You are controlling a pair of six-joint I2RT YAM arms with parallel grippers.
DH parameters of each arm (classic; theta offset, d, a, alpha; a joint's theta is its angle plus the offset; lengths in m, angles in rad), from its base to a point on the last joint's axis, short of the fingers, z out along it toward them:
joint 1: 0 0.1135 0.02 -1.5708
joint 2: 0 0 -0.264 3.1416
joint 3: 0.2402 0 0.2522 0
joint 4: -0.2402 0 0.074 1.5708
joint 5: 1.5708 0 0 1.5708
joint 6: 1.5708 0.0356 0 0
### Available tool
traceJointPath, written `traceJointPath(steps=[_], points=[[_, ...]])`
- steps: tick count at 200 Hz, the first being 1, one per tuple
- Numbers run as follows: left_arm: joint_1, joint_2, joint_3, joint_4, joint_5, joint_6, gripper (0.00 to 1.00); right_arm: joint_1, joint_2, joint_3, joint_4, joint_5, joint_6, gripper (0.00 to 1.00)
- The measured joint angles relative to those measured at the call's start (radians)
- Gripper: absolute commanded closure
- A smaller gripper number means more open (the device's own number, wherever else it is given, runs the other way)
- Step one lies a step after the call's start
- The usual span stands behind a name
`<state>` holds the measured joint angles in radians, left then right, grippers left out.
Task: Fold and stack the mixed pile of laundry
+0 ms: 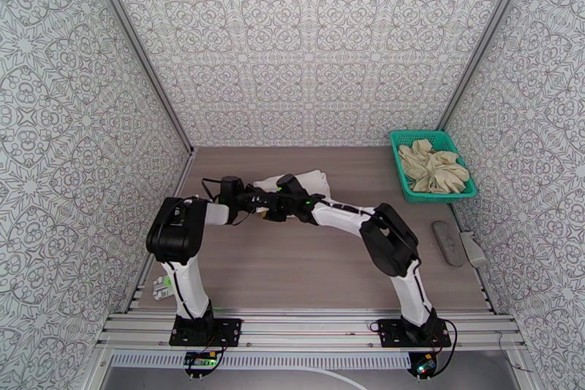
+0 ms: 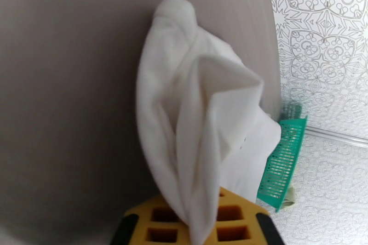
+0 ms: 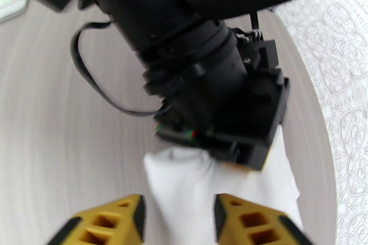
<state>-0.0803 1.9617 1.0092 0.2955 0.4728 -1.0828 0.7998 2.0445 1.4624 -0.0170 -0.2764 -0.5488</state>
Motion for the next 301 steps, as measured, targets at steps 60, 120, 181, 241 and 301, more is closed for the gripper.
traceJointPath(steps=[60, 120, 181, 241, 301], points=[[0.143, 0.027, 0.433, -0.457, -0.031, 0.444, 1.00, -0.128, -0.363, -0.360, 0.143, 0.060, 0.299, 0.43], [0.296, 0.321, 1.013, -0.831, -0.156, 0.827, 1.00, -0.200, -0.528, -0.541, 0.176, 0.165, 0.375, 0.43], [0.401, 0.565, 1.401, -1.086, -0.275, 0.996, 1.00, -0.256, -0.581, -0.612, 0.175, 0.254, 0.389, 0.43], [0.408, 0.660, 1.538, -1.145, -0.466, 1.054, 0.31, -0.295, -0.624, -0.599, 0.096, 0.441, 0.531, 0.03], [0.359, 0.650, 1.561, -1.180, -0.702, 1.037, 0.01, -0.545, -0.634, -0.241, -0.351, 0.557, 0.783, 0.02]])
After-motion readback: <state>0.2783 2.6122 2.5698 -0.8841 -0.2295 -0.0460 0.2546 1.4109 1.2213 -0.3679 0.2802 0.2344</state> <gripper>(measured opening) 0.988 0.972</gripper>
